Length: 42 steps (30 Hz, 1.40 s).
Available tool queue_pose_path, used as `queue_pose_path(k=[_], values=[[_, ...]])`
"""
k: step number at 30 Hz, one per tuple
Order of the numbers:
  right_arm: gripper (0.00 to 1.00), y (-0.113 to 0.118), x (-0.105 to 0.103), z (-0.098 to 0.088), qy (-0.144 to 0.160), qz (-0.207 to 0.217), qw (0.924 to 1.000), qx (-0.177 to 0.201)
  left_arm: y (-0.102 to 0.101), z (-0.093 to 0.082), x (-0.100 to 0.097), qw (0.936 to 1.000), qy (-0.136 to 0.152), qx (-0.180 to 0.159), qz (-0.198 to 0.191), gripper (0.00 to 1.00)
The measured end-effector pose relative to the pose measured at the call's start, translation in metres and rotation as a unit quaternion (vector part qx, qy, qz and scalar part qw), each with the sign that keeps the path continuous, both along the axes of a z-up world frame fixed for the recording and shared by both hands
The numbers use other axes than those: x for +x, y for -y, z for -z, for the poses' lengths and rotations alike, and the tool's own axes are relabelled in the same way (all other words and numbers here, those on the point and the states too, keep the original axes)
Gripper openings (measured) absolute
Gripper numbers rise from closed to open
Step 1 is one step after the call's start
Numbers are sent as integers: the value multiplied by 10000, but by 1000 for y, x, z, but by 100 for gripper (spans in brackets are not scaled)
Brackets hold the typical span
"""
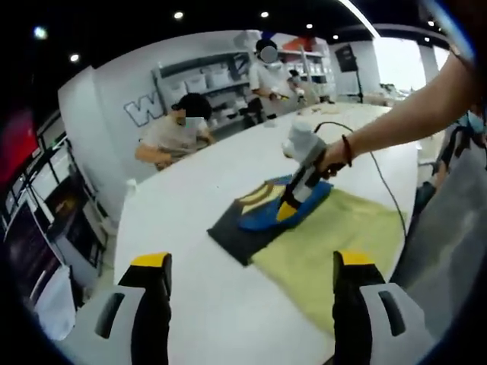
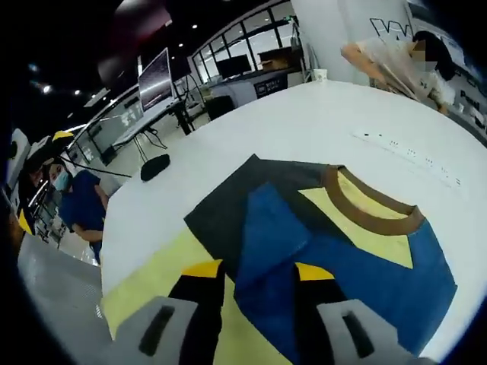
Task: Fold the garment on the visible template until the final outline fits inside the template.
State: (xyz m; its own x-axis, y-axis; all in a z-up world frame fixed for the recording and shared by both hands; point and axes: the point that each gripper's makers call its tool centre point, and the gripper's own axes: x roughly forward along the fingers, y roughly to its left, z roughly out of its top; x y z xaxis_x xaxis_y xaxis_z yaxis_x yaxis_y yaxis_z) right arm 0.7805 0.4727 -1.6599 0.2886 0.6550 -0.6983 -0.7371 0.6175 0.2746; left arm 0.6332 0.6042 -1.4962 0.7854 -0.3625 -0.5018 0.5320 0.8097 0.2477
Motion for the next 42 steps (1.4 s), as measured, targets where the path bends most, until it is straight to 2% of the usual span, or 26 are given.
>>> queue_pose_path(k=[2,7,8,9,12,13,16,18,19,20,22,23,26,30,32,33,34,37,41,42], values=[[28,-5,0,1,43,20,10000,27,0,1,-1,10000,-16,-13,16,89],[16,-11,-1,8,-52,-77,9999,-141,-1,1,-2,10000,-23,25,6,89],[14,-15,-2,5,129,-193,9996,-138,-3,-1,-2,10000,-1,13,-3,89],[12,-19,-7,3,173,-239,9995,-115,-4,0,-2,10000,-4,16,-10,89],[13,-26,-14,0,252,-409,9988,-103,-5,0,-4,10000,-17,47,-28,89],[12,-35,-15,0,457,-770,9958,-165,-7,1,-4,10000,-24,58,-37,89],[16,-44,-32,-5,383,-900,9952,-71,-5,1,-6,10000,-27,26,-41,89],[24,-43,-26,-12,407,-730,9965,84,-4,2,-6,10000,-44,14,-26,89],[26,-40,-20,-17,339,-502,9976,333,-2,3,-7,10000,-49,20,4,89],[26,-39,-18,-18,335,-449,9977,375,-2,3,-7,10000,-52,21,10,89],[27,-24,-8,-16,409,-211,9987,208,-1,4,-7,10000,-69,5,22,89],[28,-16,4,-9,490,-123,9987,-49,-1,6,-8,10000,-87,10,19,89],[36,-11,4,4,323,119,9991,-261,-1,9,-8,9999,-128,11,16,89],[38,-11,7,13,103,318,9993,-179,-1,10,-8,9999,-156,44,40,89],[34,-10,11,18,46,453,9988,-181,-2,10,-9,9998,-169,69,40,89],[33,-13,16,10,114,570,9983,-75,-2,10,-9,9998,-164,77,32,89],[33,-15,16,9,25,628,9980,5,-3,10,-9,9998,-159,78,25,89],[28,-19,17,7,105,612,9981,2,-6,10,-8,9998,-157,103,16,88],[0,-21,17,8,181,541,9984,-22,-7,10,-8,9998,-151,125,9,88],[0,-23,17,7,207,520,9984,7,-8,10,-8,9998,-155,128,6,88]])
